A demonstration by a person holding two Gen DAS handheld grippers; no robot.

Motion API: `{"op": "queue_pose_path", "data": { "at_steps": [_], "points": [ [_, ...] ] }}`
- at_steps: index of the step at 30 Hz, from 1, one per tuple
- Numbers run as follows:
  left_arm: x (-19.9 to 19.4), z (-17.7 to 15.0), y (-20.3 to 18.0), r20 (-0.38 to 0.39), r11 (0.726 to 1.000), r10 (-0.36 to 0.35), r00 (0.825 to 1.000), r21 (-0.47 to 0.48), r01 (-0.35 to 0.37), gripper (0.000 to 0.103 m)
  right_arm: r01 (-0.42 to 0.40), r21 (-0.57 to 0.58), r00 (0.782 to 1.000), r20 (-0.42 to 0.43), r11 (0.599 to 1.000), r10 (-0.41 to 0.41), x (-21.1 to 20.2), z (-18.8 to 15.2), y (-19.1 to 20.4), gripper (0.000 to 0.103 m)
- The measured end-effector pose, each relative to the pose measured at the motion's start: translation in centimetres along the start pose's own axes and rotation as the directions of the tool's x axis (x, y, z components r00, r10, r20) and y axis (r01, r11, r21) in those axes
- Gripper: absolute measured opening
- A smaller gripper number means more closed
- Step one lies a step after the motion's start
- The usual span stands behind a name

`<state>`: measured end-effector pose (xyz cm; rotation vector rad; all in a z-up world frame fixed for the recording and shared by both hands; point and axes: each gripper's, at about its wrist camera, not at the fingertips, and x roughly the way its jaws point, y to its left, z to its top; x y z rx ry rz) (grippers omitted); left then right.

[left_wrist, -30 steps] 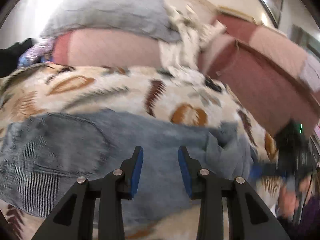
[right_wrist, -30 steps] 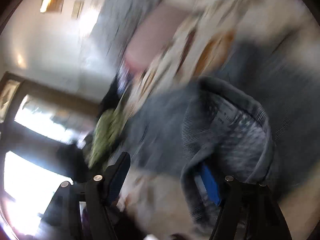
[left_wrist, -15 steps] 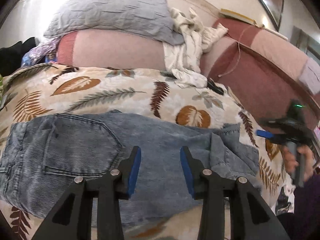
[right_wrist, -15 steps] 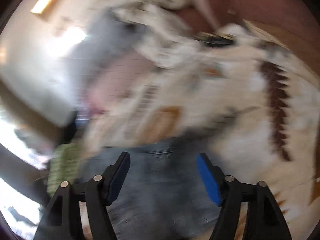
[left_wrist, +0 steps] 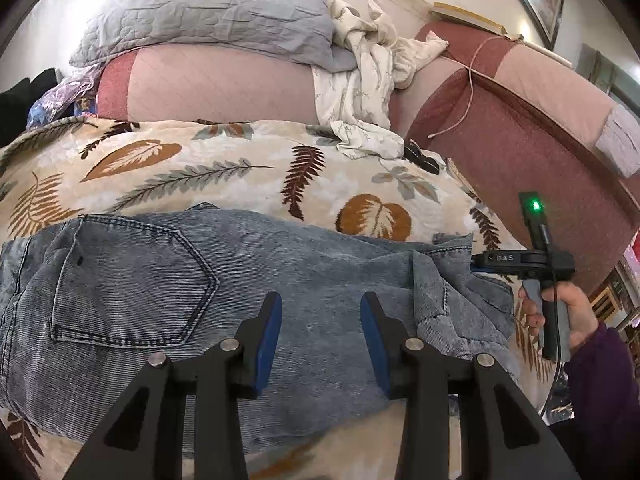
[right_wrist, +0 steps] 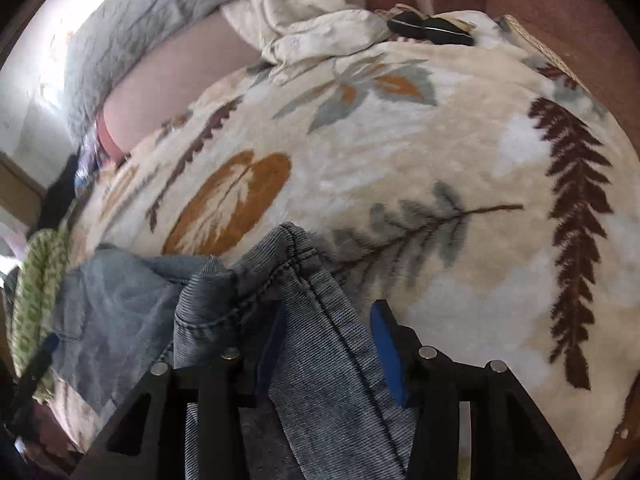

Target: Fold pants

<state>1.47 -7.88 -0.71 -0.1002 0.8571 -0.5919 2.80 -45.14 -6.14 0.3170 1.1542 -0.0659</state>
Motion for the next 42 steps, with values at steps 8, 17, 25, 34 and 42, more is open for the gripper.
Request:
{"op": "queue_pose_path", "data": {
  "at_steps": [8,17,25,34,42],
  "points": [
    [0.1,0.0,0.2,-0.010,1.000,-0.003,1.000,-0.010,0.003,0.042,0.036,-0.054,0.997,0.063,0.998,-0.032,-2.9,-0.4,1.7,0.010],
    [0.5,0.0,0.0,-0.012,1.000,0.001,1.000,-0.012,-0.002,0.042,0.118,0.196,0.960,0.230,0.973,-0.162,-7.3,-1.1,-4.5,0.015],
    [0.6,-0.2,-0.1,-0.025,1.000,-0.001,1.000,-0.007,0.001,0.042,0.081,0.103,0.937,0.330,0.991,-0.110,-11.0,-3.5,-3.0,0.038],
    [-0.2,-0.7,-3.7,-0.103,0.985,-0.165,0.981,0.032,0.169,0.059,-0.150,-0.161,0.959,0.214,0.975,0.183,-14.2,-15.4,6.7,0.058],
    [1.7,-3.0,-7.2,-0.213,0.985,-0.117,0.970,0.102,0.142,0.063,-0.158,-0.128,0.978,0.119,0.979,0.173,-10.6,-18.5,7.9,0.058]
  ]
}}
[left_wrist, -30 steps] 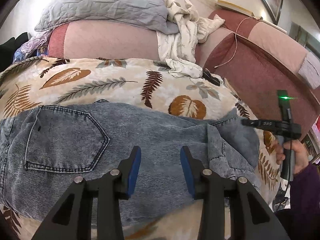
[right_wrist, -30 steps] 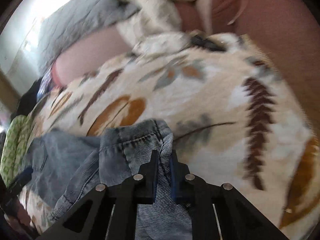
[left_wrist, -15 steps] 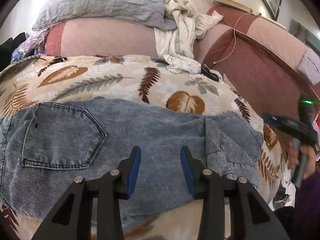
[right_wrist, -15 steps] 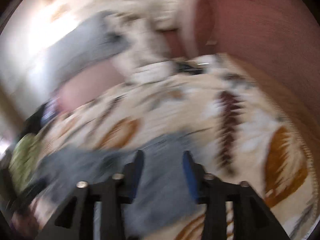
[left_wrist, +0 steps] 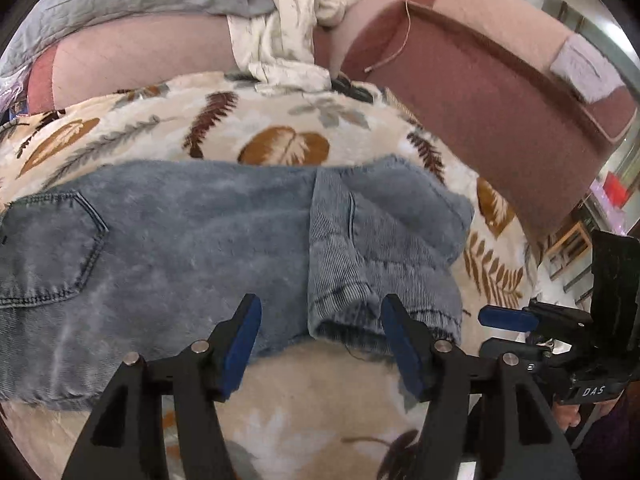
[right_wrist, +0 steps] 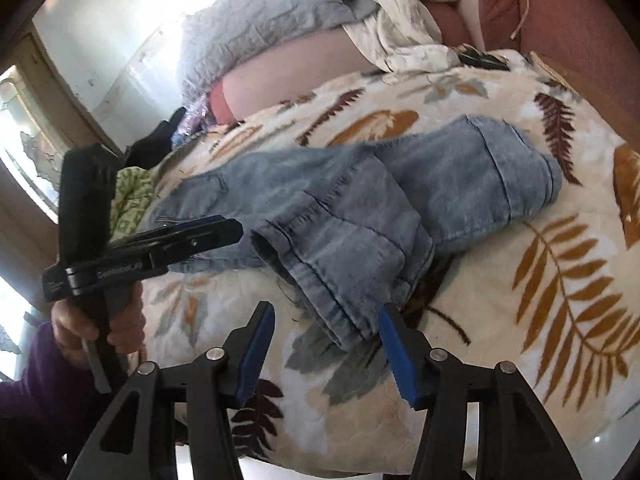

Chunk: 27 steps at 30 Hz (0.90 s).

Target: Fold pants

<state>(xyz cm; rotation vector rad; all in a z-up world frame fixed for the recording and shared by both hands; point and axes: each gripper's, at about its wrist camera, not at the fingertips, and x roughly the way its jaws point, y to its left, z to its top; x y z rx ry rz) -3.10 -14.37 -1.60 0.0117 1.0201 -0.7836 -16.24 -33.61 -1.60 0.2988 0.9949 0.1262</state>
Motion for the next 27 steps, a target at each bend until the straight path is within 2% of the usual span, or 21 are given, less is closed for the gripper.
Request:
{"op": "queue_pose_path", "data": {
  "at_steps": [4,7,8,11,15,16,17,18,22,27],
  "points": [
    [0.7,-0.4,-1.0,-0.005,0.999,0.020,1.000,0.036,-0.020,0.063,-0.017,0.033,1.000,-0.023,0.999,0.017,1.0,-0.1,-0.8,0.058],
    [1.6,-0.2,-2.0,-0.009,0.989,0.095,0.995,0.113,-0.094,0.062,-0.019,0.037,0.999,-0.049,0.999,0.021,2.0,-0.1,-0.9,0.057],
    [2.0,-0.2,-2.1,-0.020,0.985,0.119,0.993,0.131,-0.115,0.057,-0.016,0.033,0.998,-0.066,0.999,0.018,2.4,-0.2,-0.8,0.054],
    [3.3,0.2,-2.2,-0.061,0.980,0.123,0.991,0.167,-0.111,0.040,0.011,0.033,0.997,-0.078,0.999,-0.008,3.2,-0.1,-1.0,0.048],
    [3.6,0.4,-2.7,-0.067,0.971,0.124,0.990,0.216,-0.107,0.031,0.061,0.022,0.992,-0.111,0.998,-0.058,4.2,-0.2,-1.3,0.038],
    [3.5,0.4,-2.9,-0.067,0.969,0.117,0.991,0.225,-0.100,0.026,0.086,0.011,0.989,-0.120,0.996,-0.084,4.4,-0.3,-1.3,0.028],
    [3.5,0.4,-3.1,-0.070,0.967,0.109,0.992,0.237,-0.089,0.023,0.111,0.001,0.986,-0.124,0.994,-0.110,4.6,-0.4,-1.4,0.024],
    [3.7,0.4,-3.2,-0.079,0.966,0.106,0.991,0.246,-0.084,0.022,0.112,0.003,0.986,-0.124,0.994,-0.111,4.6,-0.4,-1.4,0.024],
    [4.3,0.9,-3.1,-0.102,0.972,0.093,0.990,0.225,-0.068,0.010,0.105,0.032,0.989,-0.110,0.994,-0.101,4.3,-0.2,-1.7,0.017],
    [3.2,4.1,-3.2,-0.050,0.984,0.043,0.998,0.175,-0.034,0.007,-0.003,0.166,1.000,0.030,0.986,-0.002,1.6,1.1,-3.6,0.013]
  ]
}}
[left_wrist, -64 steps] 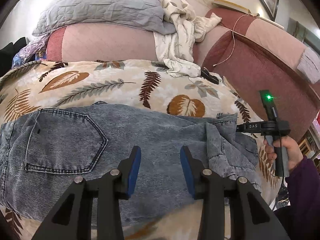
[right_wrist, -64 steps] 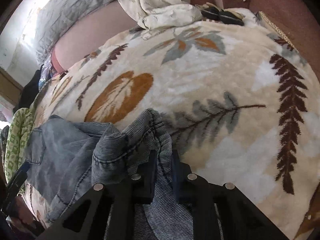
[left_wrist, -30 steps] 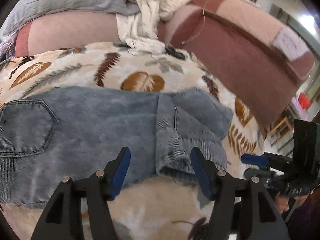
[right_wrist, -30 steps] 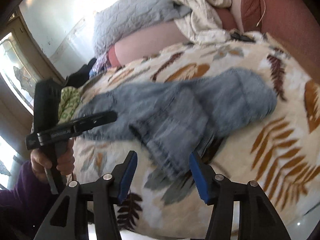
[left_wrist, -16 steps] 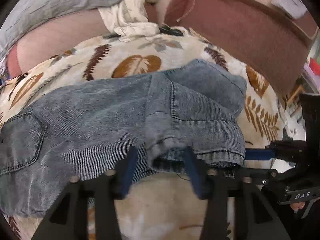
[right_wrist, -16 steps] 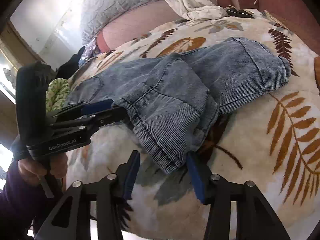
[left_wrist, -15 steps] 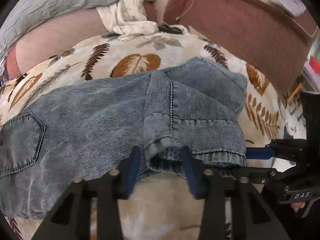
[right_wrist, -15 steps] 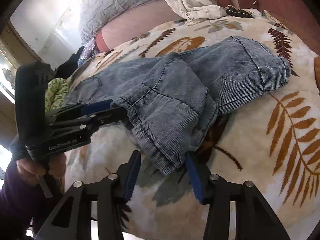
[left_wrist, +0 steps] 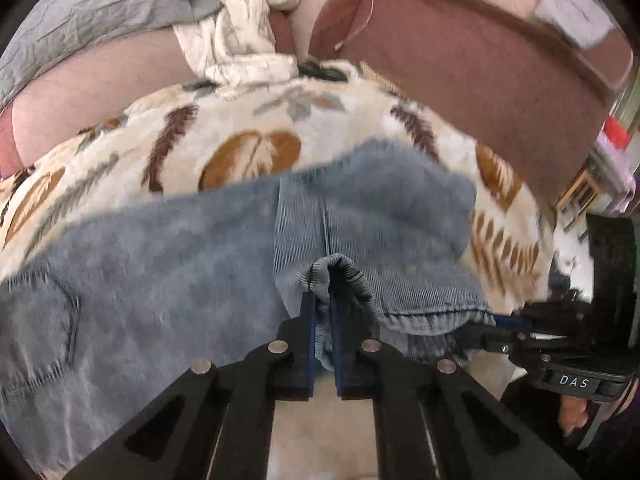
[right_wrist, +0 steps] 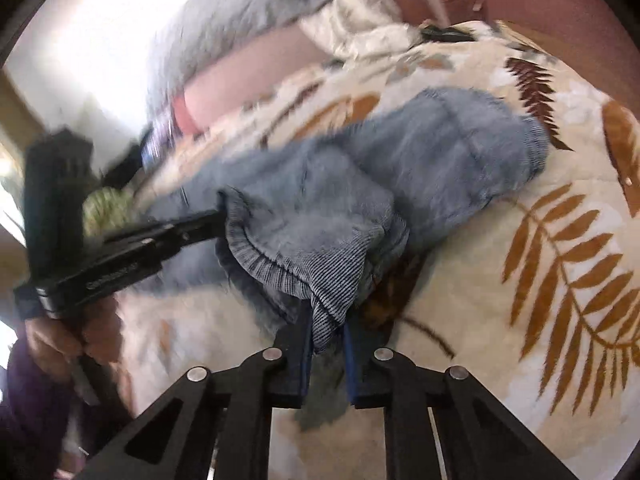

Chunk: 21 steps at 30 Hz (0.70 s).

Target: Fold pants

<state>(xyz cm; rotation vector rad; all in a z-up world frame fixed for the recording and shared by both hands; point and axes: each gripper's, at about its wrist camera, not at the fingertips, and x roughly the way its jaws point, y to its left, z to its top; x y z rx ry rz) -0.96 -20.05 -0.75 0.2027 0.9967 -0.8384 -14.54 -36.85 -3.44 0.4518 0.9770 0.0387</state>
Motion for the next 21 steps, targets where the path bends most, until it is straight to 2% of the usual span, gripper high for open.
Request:
{"op": "queue_pose_path", "data": {
  "at_steps": [6,10,12,15,21],
  "points": [
    [-0.4,8.0,-1.5,0.091,0.999,-0.003,0.996,0.051,-0.001,0.005,-0.136,0.192,0.984,0.142,0.972,0.109,-1.8,2.5,-3.7,0.013],
    [0.7,13.0,-3.7,0.125,0.995,0.002,0.992,0.096,-0.014,0.005,-0.227,0.350,0.962,0.223,0.909,0.154,-2.3,4.2,-7.3,0.013],
    [1.1,14.7,-4.6,0.126,0.994,0.022,0.992,0.101,-0.035,0.005,-0.234,0.388,0.961,0.234,0.892,0.150,-2.1,5.0,-8.7,0.013],
    [0.4,14.3,-4.1,0.144,0.997,-0.015,0.989,0.072,0.004,0.005,-0.235,0.422,0.961,0.237,0.876,0.144,-1.5,6.2,-10.1,0.013],
    [1.9,10.3,-1.2,0.053,0.999,0.037,0.998,-0.032,-0.035,0.005,-0.282,0.508,0.948,0.280,0.814,0.154,-0.3,8.5,-12.5,0.012]
  ]
}}
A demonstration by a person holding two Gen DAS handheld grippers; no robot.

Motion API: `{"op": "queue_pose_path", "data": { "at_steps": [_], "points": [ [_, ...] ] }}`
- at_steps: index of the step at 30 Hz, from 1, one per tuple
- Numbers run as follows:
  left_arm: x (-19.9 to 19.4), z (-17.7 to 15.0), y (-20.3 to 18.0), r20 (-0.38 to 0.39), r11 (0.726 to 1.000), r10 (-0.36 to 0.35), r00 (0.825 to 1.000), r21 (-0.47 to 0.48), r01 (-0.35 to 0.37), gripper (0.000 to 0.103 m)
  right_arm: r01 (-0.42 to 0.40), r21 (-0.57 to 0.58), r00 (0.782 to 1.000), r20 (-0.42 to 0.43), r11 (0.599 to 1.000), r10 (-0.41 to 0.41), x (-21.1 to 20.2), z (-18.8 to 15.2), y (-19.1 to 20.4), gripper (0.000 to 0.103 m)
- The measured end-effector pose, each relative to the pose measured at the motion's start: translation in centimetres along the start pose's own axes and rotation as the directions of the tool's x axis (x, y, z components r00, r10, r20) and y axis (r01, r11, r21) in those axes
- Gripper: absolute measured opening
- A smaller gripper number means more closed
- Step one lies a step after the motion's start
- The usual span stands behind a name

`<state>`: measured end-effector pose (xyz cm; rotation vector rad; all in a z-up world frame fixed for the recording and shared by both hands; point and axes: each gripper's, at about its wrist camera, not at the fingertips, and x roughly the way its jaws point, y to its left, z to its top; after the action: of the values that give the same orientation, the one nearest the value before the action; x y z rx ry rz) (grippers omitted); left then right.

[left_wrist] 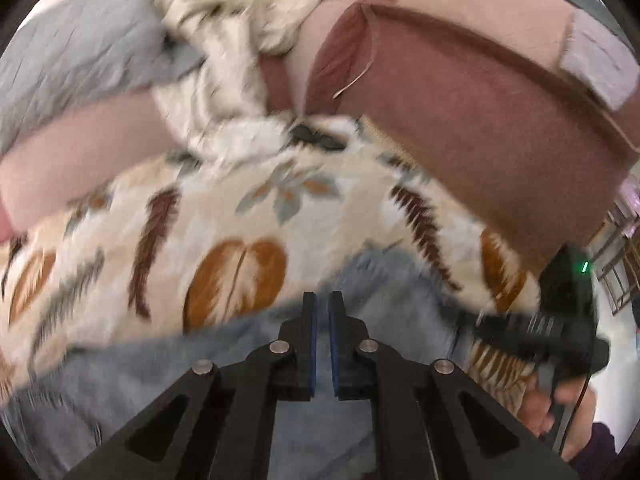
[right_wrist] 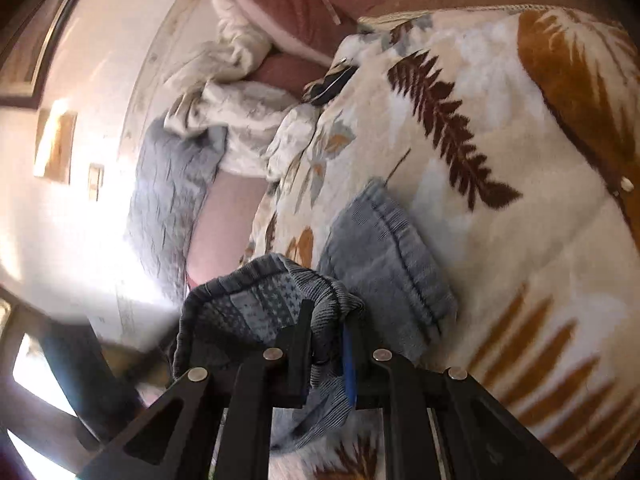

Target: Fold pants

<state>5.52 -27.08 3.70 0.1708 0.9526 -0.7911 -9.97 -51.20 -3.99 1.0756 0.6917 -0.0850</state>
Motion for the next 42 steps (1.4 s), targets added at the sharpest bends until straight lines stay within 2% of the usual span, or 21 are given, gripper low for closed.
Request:
{"op": "queue_pose_path", "data": {
  "at_steps": [3,5,10,14,19,21,22,23,25,27,28,29,30,33,35,38,40,42],
  "points": [
    [0.9,-2.0,1.4,-0.042,0.997,-0.032,0.999,-0.078,0.029,0.006,0.005,0.097,1.000,-0.002,0.995,-0.005,0.1,0.4,-1.4,0.013],
    [1.6,-3.1,1.4,-0.068,0.997,-0.016,0.998,-0.077,0.011,0.012,0.003,0.124,1.000,-0.008,0.992,-0.002,-0.3,0.4,-1.8,0.013],
    [2.9,-4.8,1.5,-0.101,0.997,-0.012,0.995,-0.079,0.004,0.012,0.033,0.033,0.999,-0.012,0.999,-0.032,-1.2,0.6,-0.8,0.013],
    [4.1,-6.2,2.2,-0.133,0.997,-0.016,0.991,-0.077,0.006,0.012,0.049,-0.030,0.999,0.020,0.998,-0.048,-2.1,0.6,0.2,0.014],
    [5.2,-7.6,3.1,-0.165,0.995,-0.033,0.986,-0.095,0.018,0.012,0.023,0.040,0.999,0.030,0.999,-0.024,-2.7,1.4,-0.9,0.015],
    [5.5,-8.3,3.3,-0.180,0.996,-0.033,0.983,-0.090,0.017,0.012,-0.034,0.100,0.999,0.010,0.994,0.033,-2.6,1.7,-1.8,0.015],
    [5.5,-8.8,3.6,-0.181,0.995,-0.038,0.983,-0.094,0.021,0.012,-0.070,0.141,0.998,0.003,0.988,0.070,-2.6,1.8,-2.4,0.023],
    [5.5,-9.0,3.8,-0.180,0.995,-0.041,0.983,-0.097,0.023,0.012,-0.132,0.204,0.991,0.013,0.970,0.132,-2.8,1.8,-3.5,0.047],
    [5.2,-9.8,4.4,-0.162,0.995,-0.047,0.986,-0.096,0.032,0.012,-0.251,0.292,0.968,0.098,0.923,0.232,-4.1,1.9,-4.9,0.079],
    [4.8,-10.6,5.0,-0.141,0.993,-0.063,0.988,-0.108,0.048,0.012,-0.337,0.305,0.938,0.184,0.891,0.292,-6.0,2.4,-5.8,0.081],
    [4.5,-10.9,5.2,-0.135,0.992,-0.069,0.988,-0.115,0.054,0.012,-0.345,0.296,0.934,0.204,0.891,0.293,-6.7,2.6,-5.9,0.081],
    [4.3,-11.2,5.2,-0.132,0.992,-0.070,0.989,-0.110,0.056,0.012,-0.314,0.273,0.941,0.215,0.909,0.261,-7.3,2.8,-5.6,0.081],
    [4.1,-11.3,5.1,-0.130,0.994,-0.064,0.989,-0.095,0.051,0.012,-0.252,0.233,0.956,0.210,0.939,0.204,-7.7,2.9,-4.9,0.081],
    [3.4,-12.2,4.5,-0.113,0.999,-0.032,0.993,-0.034,0.028,0.012,-0.141,0.078,0.978,0.165,0.987,0.126,-6.8,2.7,-1.5,0.081],
    [3.1,-12.6,4.6,-0.107,0.999,-0.030,0.994,-0.029,0.027,0.012,-0.109,-0.052,0.984,0.133,0.993,0.115,-5.7,2.3,1.3,0.081],
    [2.4,-13.1,5.2,-0.099,0.997,-0.049,0.994,-0.057,0.043,0.012,-0.121,-0.183,0.989,0.058,0.976,0.134,-3.3,0.9,4.7,0.081],
    [1.7,-13.4,5.7,-0.083,0.996,-0.054,0.995,-0.069,0.049,0.012,-0.101,-0.226,0.993,0.034,0.969,0.112,-1.9,-0.1,5.7,0.081],
    [0.4,-14.0,6.2,-0.055,0.997,-0.032,0.998,-0.070,0.029,0.012,-0.058,-0.213,0.998,0.003,0.975,0.060,-0.4,-0.4,5.4,0.081]
  ]
}}
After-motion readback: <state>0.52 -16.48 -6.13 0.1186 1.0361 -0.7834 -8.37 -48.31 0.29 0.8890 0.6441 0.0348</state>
